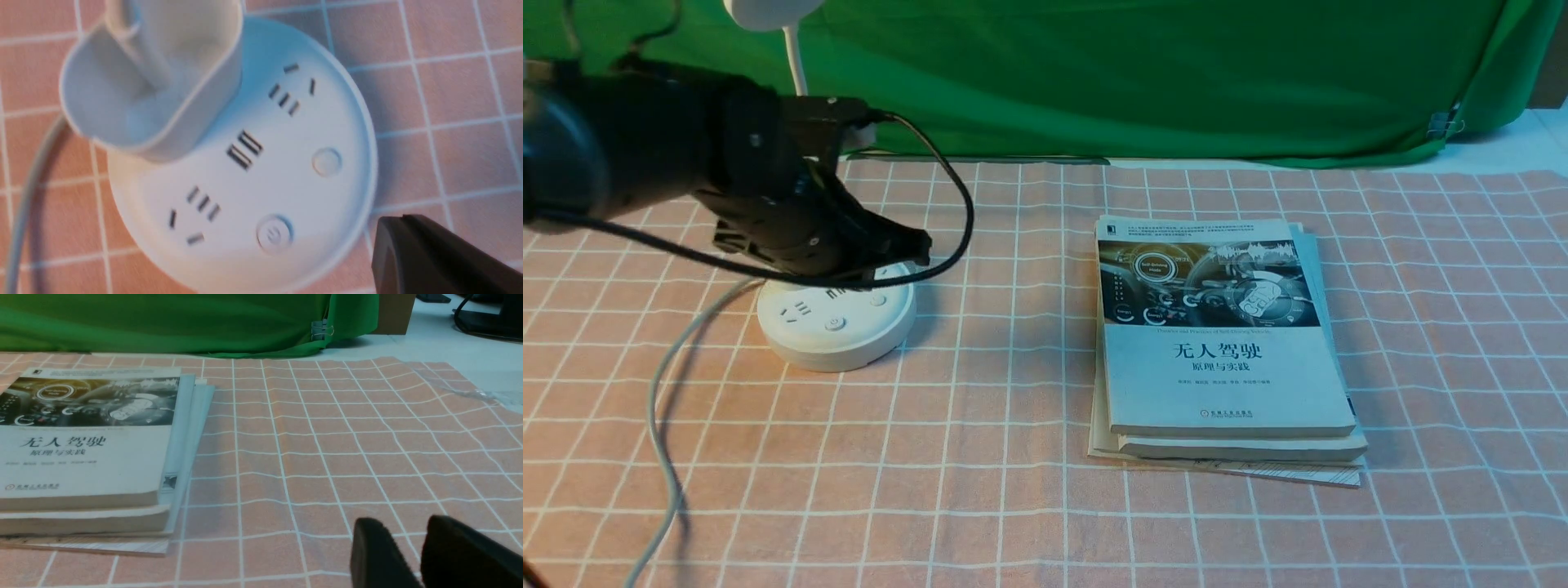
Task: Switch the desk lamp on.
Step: Use the left arm to press the button switch on the lamp holder
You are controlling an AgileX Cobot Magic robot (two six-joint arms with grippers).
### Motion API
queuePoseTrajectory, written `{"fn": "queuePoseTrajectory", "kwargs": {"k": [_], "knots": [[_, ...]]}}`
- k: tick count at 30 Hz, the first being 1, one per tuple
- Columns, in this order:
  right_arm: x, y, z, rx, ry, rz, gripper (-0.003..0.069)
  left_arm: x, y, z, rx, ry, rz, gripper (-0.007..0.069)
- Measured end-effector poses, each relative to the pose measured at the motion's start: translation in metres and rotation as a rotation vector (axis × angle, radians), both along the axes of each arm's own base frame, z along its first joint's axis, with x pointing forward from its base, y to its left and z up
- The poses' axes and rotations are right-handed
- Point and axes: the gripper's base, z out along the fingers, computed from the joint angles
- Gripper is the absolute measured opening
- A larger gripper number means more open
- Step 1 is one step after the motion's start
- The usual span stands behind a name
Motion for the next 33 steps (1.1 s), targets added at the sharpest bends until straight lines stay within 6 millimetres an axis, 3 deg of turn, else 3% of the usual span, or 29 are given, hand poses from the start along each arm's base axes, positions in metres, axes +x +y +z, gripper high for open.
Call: {"fn": "queuePoseTrajectory", "kwargs": {"k": [4,9,26,33], "knots": [[0.000,0.000,0.000,0.000,0.000,0.000,0.0241,0.024,-0.002,-0.025,0.064,0.011,0.020,0.0002],[0.000,0.000,0.000,0.000,0.000,0.000,0.0241,0.033,-0.005,-0.046,0.073,0.050,0.035,0.0002],[0.000,0.000,0.000,0.000,0.000,0.000,0.0241,0.034,-0.009,-0.045,0.014,0.052,0.051,0.0002],[0.000,0.000,0.000,0.000,0.000,0.000,0.0241,0.039,-0.011,-0.057,0.015,0.078,0.060,0.0002]]}}
